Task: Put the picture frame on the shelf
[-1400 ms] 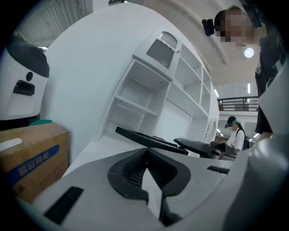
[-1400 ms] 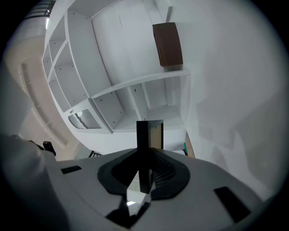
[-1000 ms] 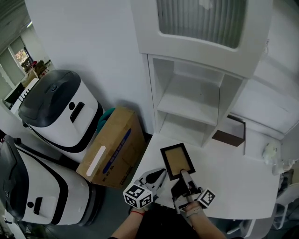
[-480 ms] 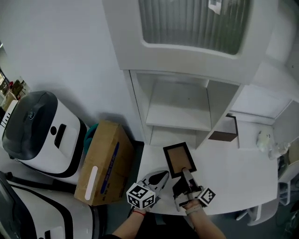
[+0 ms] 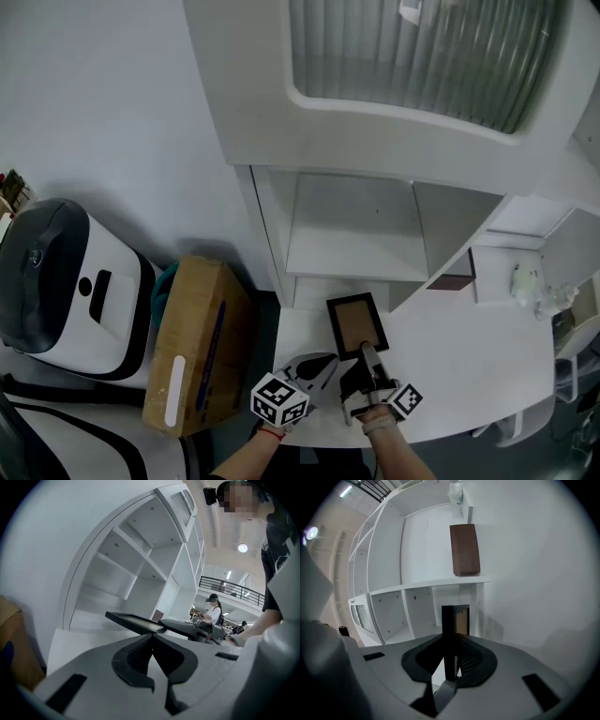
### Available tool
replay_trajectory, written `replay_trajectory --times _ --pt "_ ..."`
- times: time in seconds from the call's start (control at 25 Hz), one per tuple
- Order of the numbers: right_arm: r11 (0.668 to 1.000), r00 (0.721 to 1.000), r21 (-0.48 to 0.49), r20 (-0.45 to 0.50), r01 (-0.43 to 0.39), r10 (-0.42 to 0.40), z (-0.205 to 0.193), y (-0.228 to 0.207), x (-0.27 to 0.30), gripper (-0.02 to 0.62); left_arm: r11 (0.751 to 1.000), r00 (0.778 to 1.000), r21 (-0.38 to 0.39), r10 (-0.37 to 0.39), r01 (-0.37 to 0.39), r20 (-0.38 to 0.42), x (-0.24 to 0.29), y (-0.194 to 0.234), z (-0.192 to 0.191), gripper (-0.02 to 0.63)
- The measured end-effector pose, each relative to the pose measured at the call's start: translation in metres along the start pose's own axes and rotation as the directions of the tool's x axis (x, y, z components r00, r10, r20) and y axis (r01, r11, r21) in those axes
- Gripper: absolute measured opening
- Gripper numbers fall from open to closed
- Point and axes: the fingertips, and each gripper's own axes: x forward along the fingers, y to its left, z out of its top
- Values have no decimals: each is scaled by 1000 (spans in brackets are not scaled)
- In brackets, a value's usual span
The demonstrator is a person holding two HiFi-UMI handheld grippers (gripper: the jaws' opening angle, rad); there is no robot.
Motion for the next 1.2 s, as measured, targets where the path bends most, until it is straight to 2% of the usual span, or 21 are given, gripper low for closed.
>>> replay_trajectory --times 0.2,0.44,0.68,0.92,1.2 --pt "1000 1000 -5 8 18 -18 3 -12 11 69 1000 1000 28 -8 9 -28 4 7 -6 6" --pt "999 999 -4 13 34 -34 5 -19 22 69 1000 999 22 -10 11 -44 12 13 -6 5" --pt "997 997 -17 -10 70 -70 6 -28 35 69 998 996 43 -46 49 -74 19 6 -10 5" --pt "995 995 -22 -29 99 -99 2 -35 49 69 999 995 29 -15 18 -101 28 14 -14 5" --pt "991 990 -27 -41 130 -131 -1 -38 57 69 999 990 29 -27 31 -136 41 15 -15 6"
